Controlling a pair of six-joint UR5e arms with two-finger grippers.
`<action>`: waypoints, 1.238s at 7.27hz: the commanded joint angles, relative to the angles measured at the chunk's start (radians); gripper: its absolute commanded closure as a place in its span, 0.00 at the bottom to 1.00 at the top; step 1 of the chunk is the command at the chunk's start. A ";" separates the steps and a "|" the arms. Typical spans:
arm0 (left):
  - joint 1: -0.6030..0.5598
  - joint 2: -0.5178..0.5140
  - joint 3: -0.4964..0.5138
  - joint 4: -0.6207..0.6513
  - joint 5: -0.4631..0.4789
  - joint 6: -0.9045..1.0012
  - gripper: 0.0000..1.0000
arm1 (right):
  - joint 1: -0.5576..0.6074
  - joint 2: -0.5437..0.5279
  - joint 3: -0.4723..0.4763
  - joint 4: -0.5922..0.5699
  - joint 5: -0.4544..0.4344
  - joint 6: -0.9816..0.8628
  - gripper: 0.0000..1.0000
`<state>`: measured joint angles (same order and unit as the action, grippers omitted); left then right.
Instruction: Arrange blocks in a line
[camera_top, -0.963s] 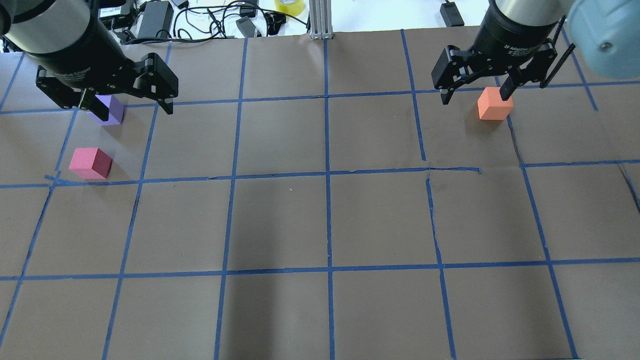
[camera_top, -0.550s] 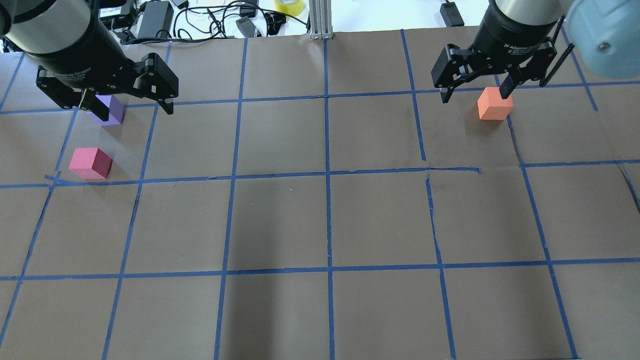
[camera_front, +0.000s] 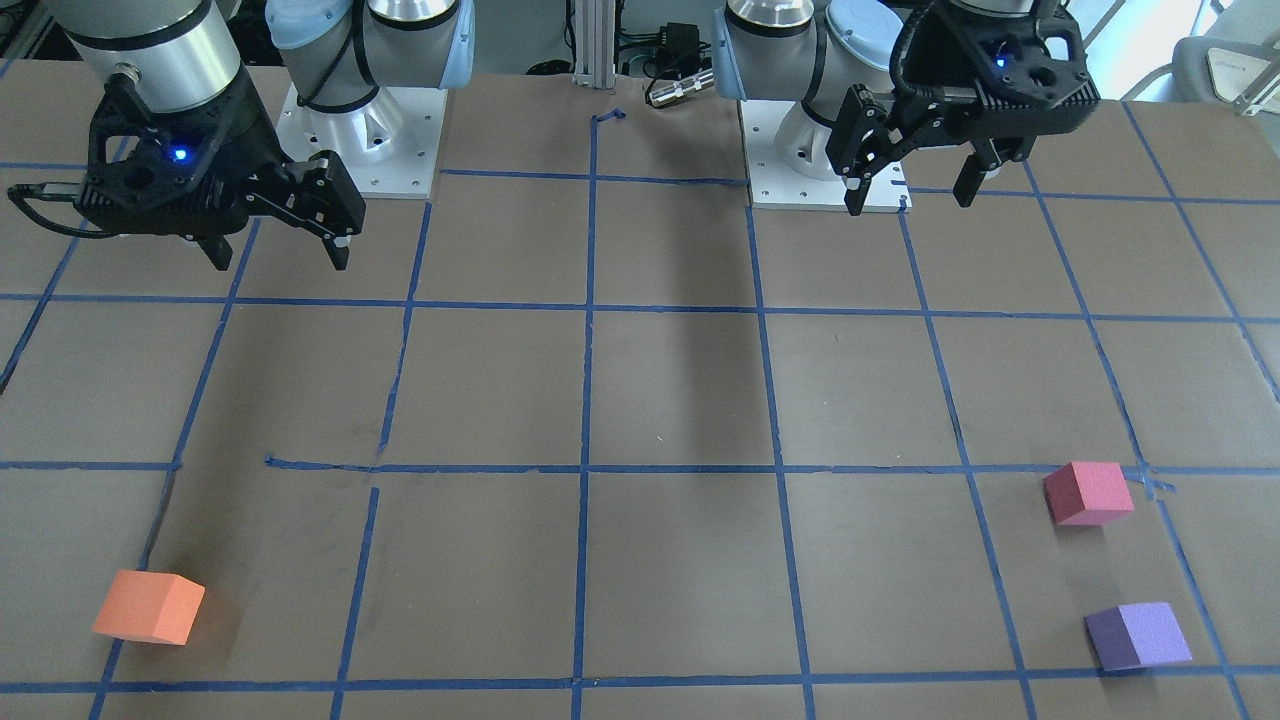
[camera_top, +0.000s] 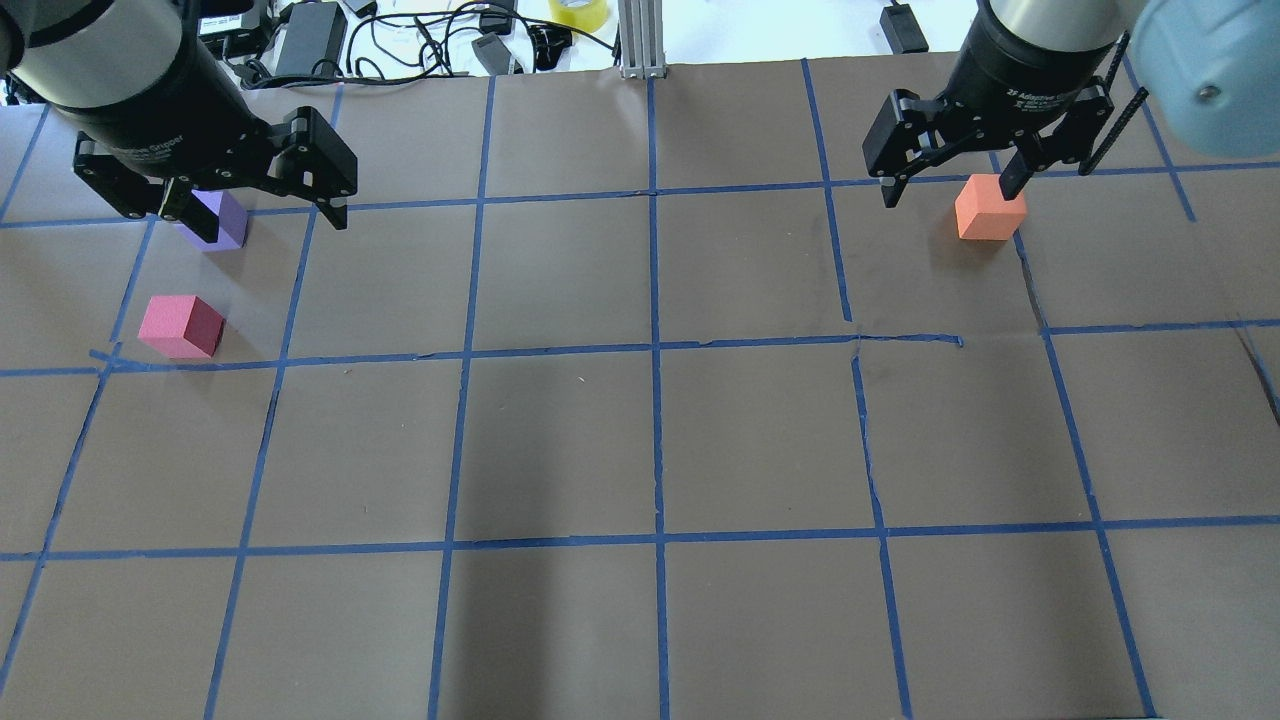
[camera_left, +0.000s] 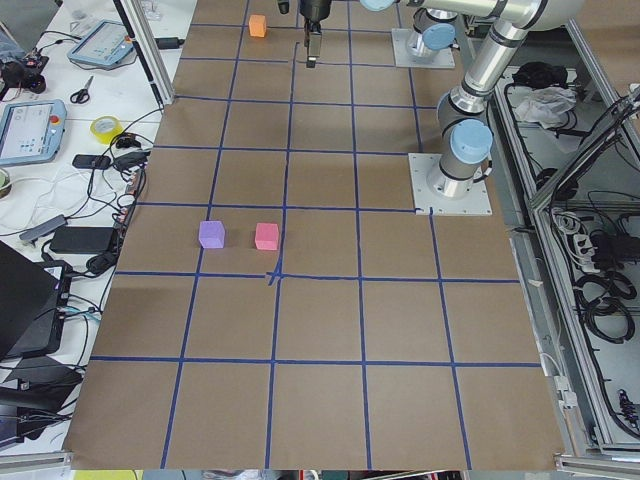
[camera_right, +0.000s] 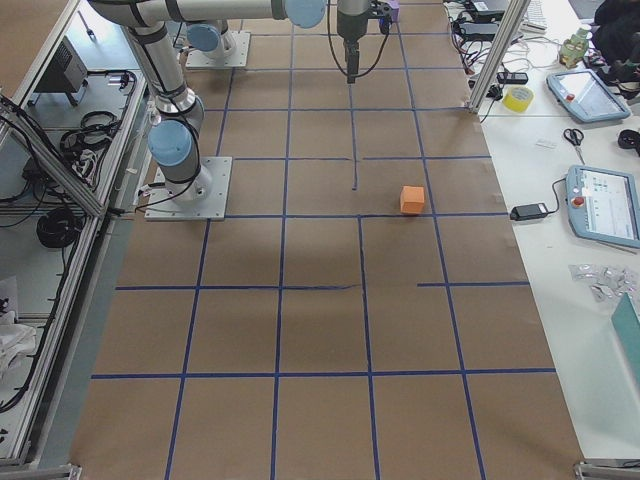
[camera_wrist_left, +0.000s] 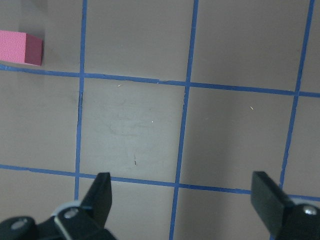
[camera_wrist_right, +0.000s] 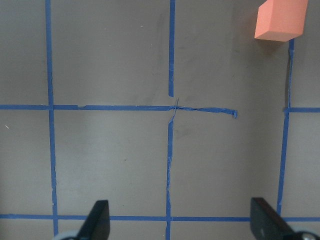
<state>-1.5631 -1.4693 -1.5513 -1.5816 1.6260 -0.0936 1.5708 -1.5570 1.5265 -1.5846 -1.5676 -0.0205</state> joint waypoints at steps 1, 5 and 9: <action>0.000 0.001 -0.003 0.000 0.002 0.000 0.00 | 0.000 0.000 0.000 0.002 0.000 0.001 0.00; 0.000 0.000 -0.003 0.000 0.000 0.000 0.00 | 0.000 -0.003 0.000 0.005 -0.005 0.002 0.00; 0.000 0.001 -0.003 0.000 0.000 0.000 0.00 | -0.046 0.034 0.001 0.011 -0.106 -0.013 0.00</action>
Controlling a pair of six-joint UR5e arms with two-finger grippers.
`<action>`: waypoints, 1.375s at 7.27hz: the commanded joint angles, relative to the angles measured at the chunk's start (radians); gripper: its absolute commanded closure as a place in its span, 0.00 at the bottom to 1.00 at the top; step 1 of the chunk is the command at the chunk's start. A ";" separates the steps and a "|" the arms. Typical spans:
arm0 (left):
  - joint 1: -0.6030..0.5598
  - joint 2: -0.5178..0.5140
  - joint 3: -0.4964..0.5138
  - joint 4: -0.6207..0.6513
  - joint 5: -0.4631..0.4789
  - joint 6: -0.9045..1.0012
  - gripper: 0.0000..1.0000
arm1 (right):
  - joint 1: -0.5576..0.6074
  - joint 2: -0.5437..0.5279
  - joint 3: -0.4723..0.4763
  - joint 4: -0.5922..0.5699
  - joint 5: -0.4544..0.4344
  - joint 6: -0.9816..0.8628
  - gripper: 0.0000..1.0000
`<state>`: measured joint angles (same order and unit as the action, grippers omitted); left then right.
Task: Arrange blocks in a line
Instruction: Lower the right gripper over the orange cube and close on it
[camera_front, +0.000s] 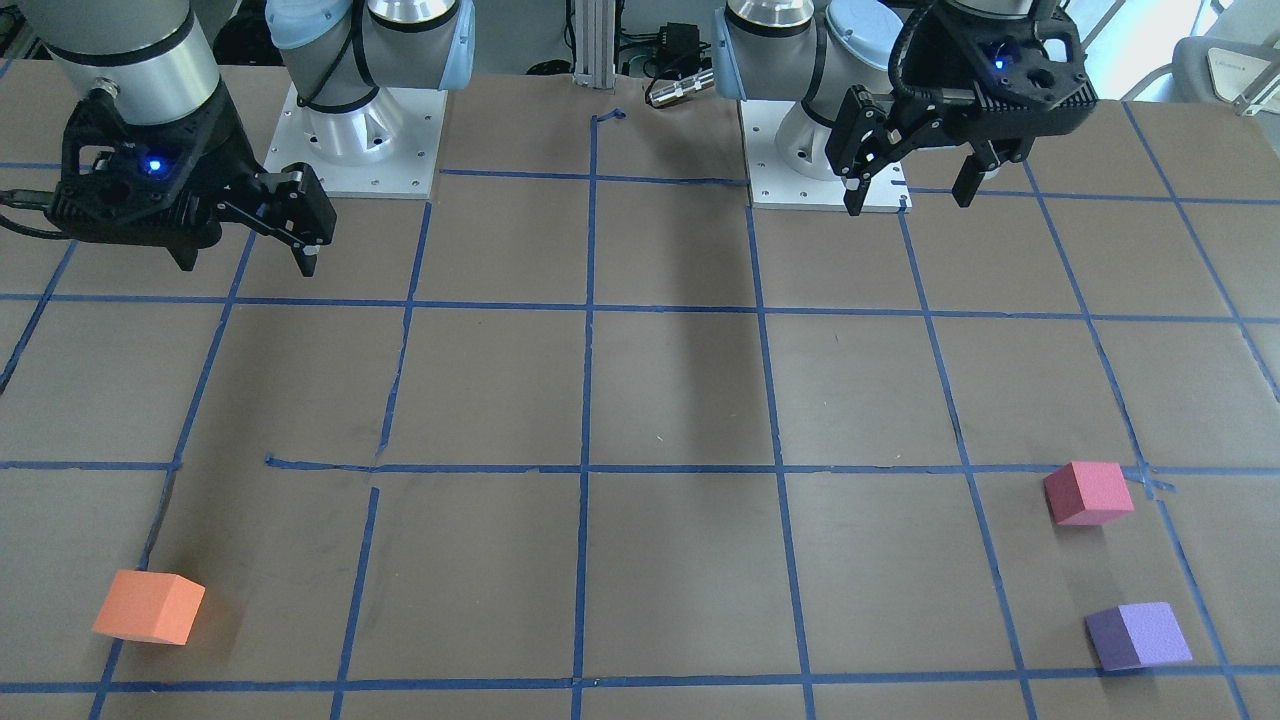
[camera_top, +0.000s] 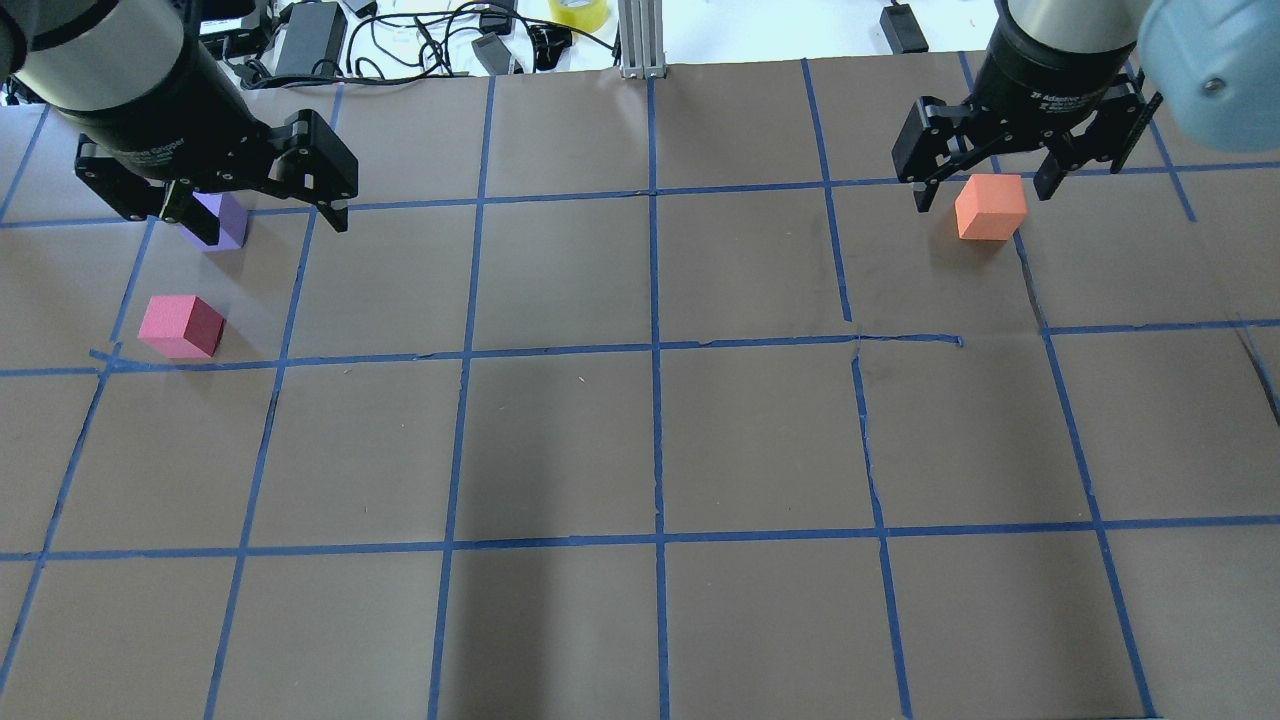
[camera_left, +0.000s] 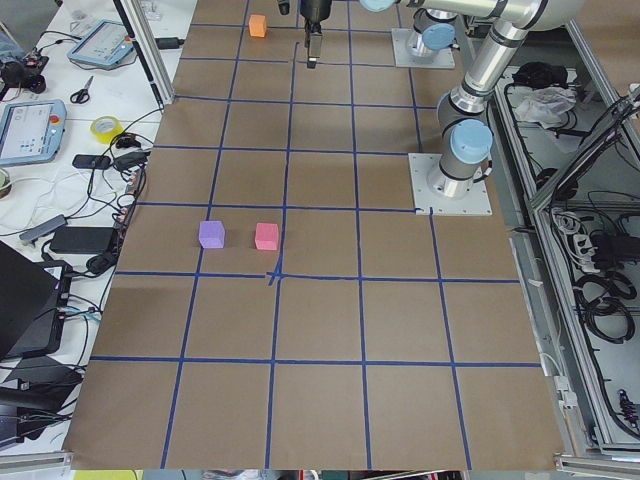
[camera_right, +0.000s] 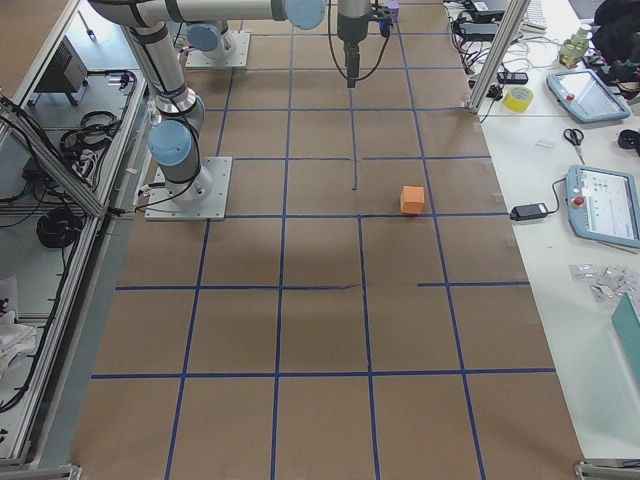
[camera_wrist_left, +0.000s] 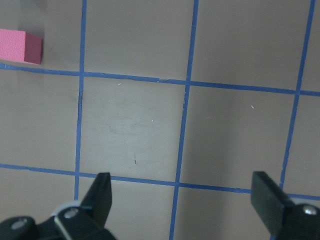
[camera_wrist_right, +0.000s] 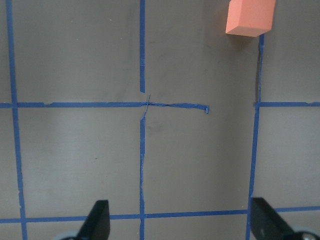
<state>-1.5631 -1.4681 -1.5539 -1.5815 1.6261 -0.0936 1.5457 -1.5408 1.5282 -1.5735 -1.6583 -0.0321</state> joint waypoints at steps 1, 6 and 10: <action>0.000 0.000 0.000 0.000 0.000 0.000 0.00 | -0.053 0.025 0.000 0.000 0.004 -0.015 0.00; 0.000 0.000 0.000 0.000 0.000 0.000 0.00 | -0.163 0.270 0.000 -0.313 0.005 -0.103 0.00; 0.000 0.000 -0.002 0.000 0.000 0.000 0.00 | -0.214 0.454 -0.003 -0.525 0.055 -0.085 0.00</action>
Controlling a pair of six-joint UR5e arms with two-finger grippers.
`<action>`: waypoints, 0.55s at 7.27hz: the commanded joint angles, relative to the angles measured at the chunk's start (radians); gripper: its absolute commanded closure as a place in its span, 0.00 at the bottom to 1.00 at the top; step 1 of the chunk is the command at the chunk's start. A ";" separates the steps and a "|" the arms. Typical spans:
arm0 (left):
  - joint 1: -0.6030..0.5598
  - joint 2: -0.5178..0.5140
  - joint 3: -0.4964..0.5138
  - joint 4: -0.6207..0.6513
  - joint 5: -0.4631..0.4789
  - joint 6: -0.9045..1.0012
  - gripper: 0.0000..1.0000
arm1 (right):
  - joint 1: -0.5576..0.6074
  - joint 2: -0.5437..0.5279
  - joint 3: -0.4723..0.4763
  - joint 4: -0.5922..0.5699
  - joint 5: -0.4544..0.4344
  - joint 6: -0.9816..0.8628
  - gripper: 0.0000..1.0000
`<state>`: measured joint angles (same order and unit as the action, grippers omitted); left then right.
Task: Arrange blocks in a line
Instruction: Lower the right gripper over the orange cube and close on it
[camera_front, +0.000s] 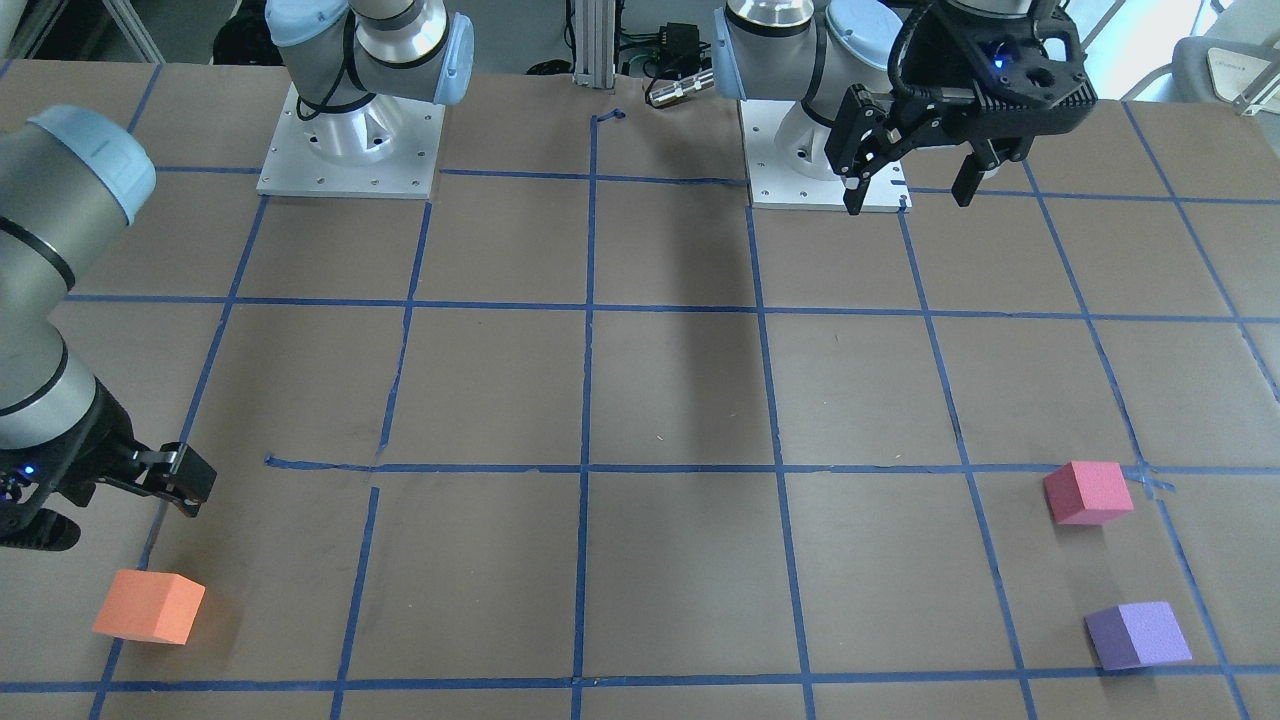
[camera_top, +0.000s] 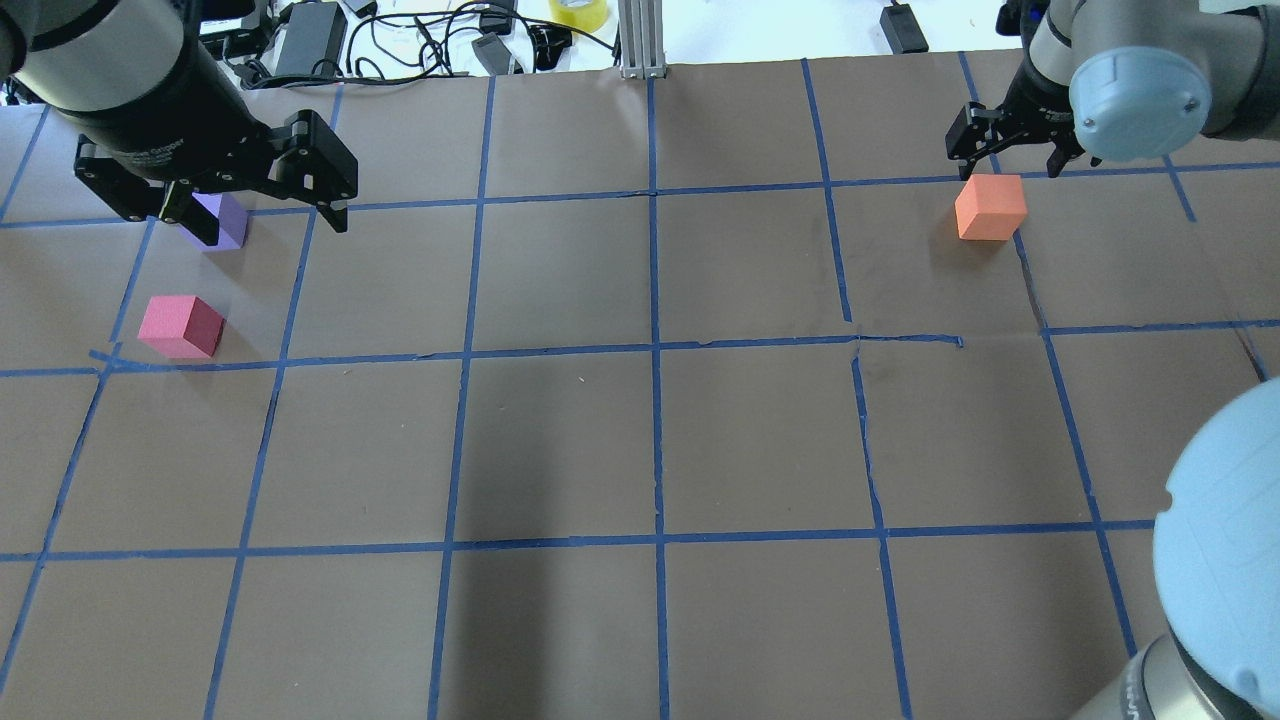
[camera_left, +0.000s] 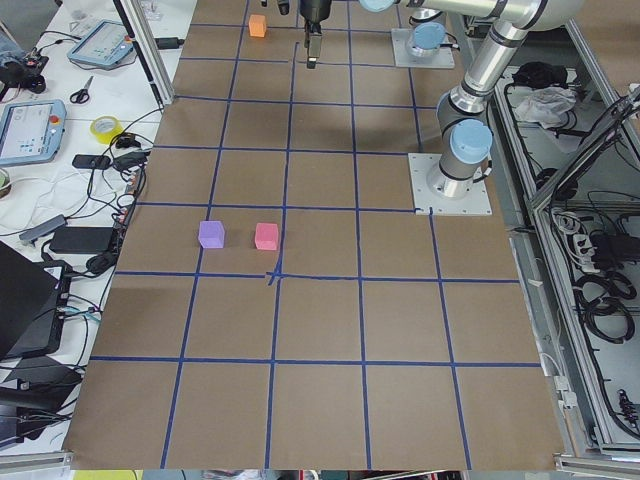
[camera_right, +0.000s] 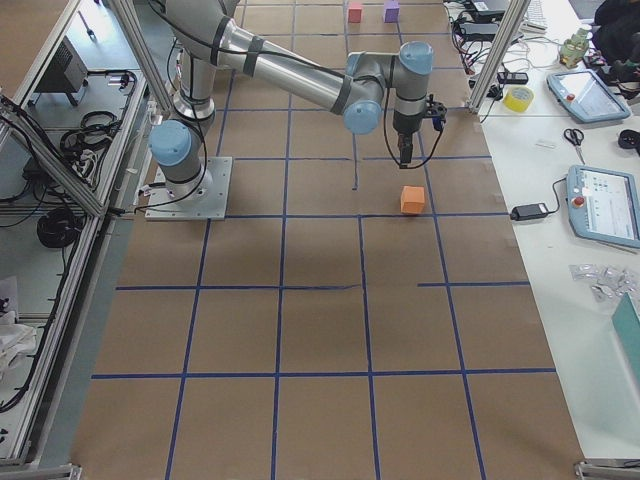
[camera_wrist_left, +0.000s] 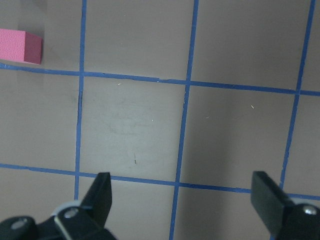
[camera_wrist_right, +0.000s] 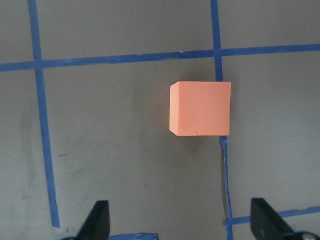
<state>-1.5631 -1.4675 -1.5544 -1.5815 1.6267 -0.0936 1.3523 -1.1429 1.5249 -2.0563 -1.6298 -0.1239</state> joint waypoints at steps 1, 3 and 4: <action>0.000 -0.001 -0.001 0.000 -0.001 0.000 0.00 | -0.041 0.099 0.000 -0.106 0.028 0.004 0.00; 0.000 0.001 -0.001 0.000 -0.001 0.000 0.00 | -0.050 0.144 -0.002 -0.177 0.030 -0.016 0.00; 0.000 0.000 -0.001 0.000 -0.001 0.000 0.00 | -0.056 0.158 -0.008 -0.177 0.034 -0.014 0.00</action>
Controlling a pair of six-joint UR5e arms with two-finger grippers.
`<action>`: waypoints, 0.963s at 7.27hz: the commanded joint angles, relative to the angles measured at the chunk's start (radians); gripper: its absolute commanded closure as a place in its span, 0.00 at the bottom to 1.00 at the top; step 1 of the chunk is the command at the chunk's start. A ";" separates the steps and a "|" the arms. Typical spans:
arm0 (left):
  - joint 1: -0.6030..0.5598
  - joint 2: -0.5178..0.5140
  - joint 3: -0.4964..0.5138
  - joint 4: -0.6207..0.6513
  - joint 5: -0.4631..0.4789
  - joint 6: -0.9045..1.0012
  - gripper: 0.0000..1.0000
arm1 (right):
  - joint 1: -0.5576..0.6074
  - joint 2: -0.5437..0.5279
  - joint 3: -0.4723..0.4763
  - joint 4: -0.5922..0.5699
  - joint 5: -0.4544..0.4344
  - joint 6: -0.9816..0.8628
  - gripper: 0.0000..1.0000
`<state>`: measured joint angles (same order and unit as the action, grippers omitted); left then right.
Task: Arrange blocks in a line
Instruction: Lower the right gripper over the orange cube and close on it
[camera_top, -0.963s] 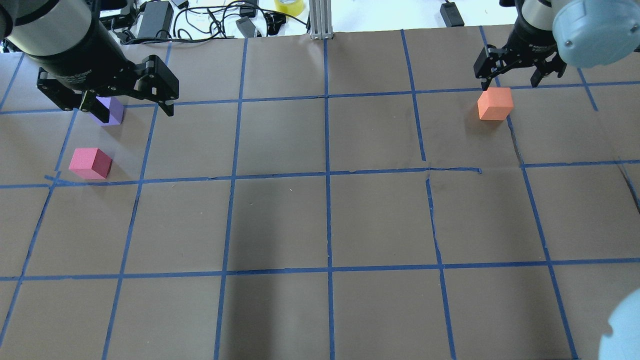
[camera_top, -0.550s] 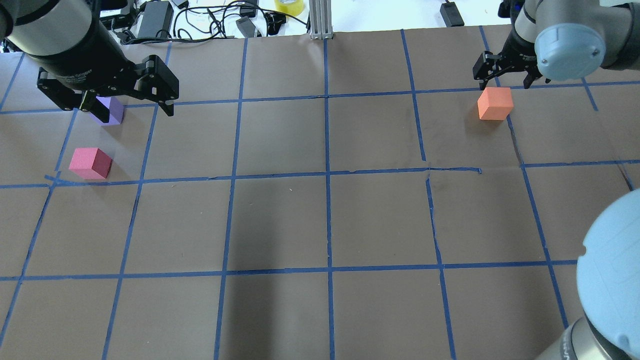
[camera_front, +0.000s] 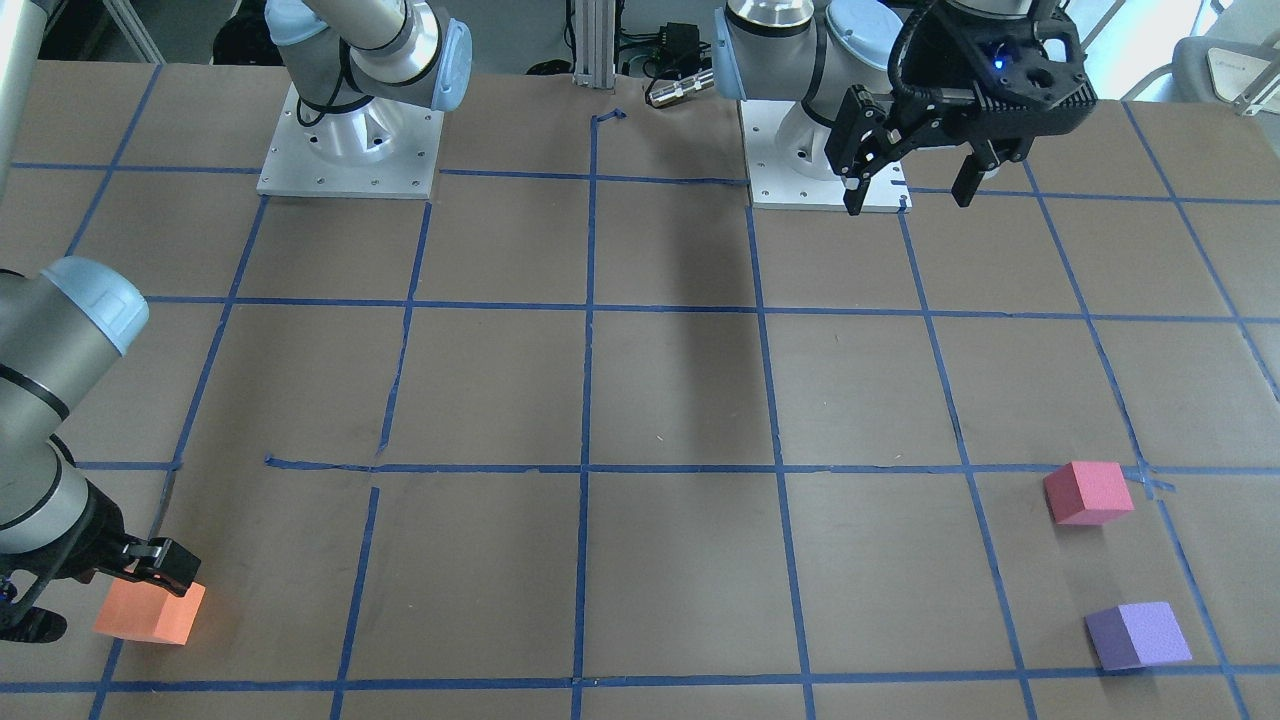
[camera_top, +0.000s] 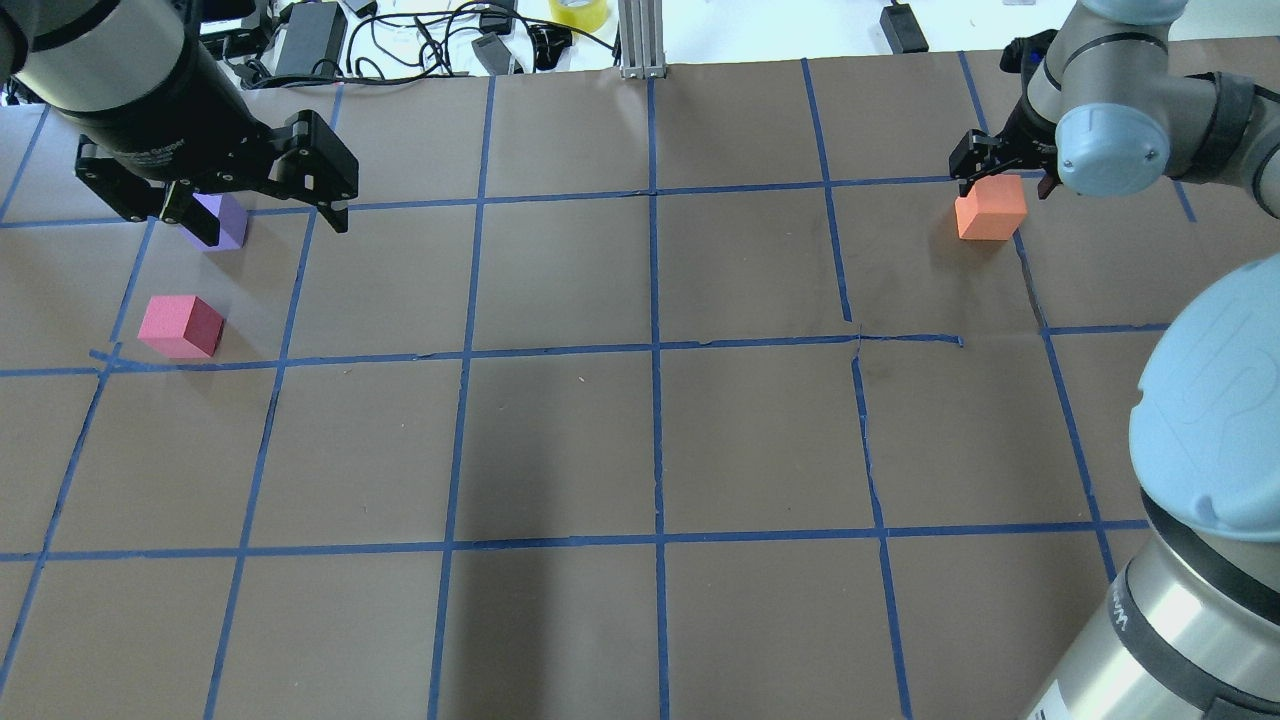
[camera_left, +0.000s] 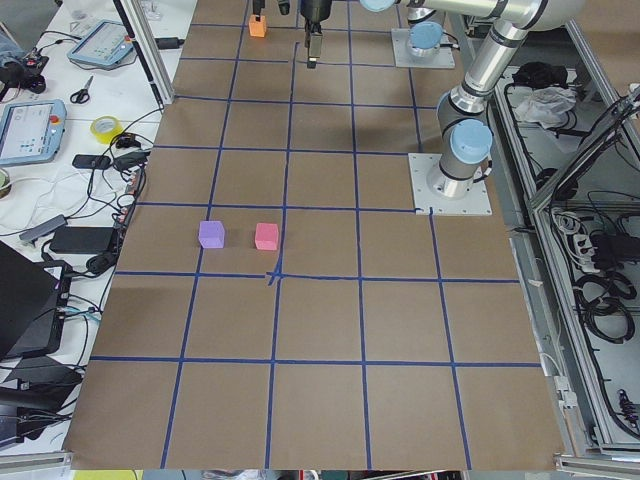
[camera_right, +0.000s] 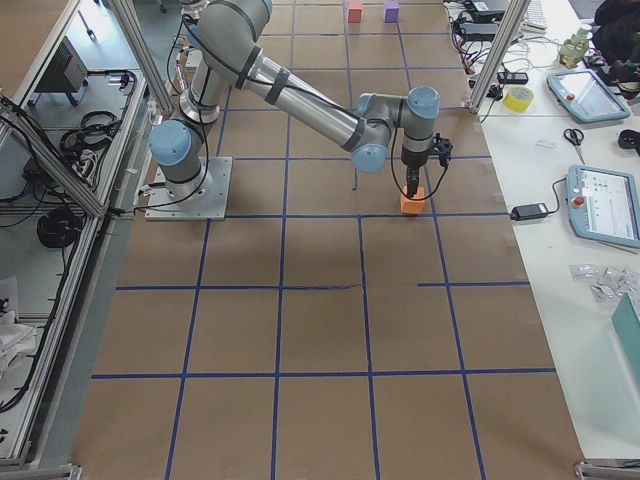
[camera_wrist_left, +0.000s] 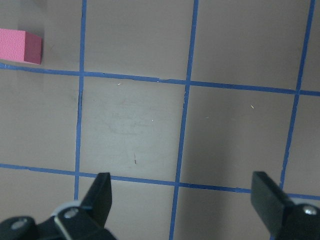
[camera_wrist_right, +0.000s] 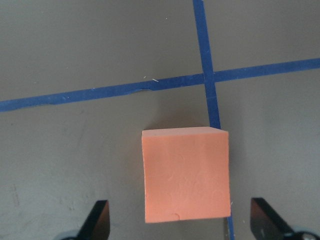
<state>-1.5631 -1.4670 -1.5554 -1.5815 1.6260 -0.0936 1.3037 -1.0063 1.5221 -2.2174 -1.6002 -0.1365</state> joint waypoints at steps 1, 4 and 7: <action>0.000 -0.001 0.000 0.000 0.000 0.000 0.00 | -0.008 0.034 -0.011 -0.018 0.019 0.005 0.00; 0.000 -0.002 0.000 0.002 0.000 0.000 0.00 | -0.008 0.092 -0.011 -0.065 0.017 -0.006 0.00; 0.000 -0.002 0.000 0.000 0.000 0.000 0.00 | -0.008 0.095 -0.011 -0.111 0.020 0.009 1.00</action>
<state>-1.5631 -1.4685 -1.5555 -1.5814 1.6261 -0.0936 1.2962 -0.9122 1.5110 -2.3208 -1.5816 -0.1390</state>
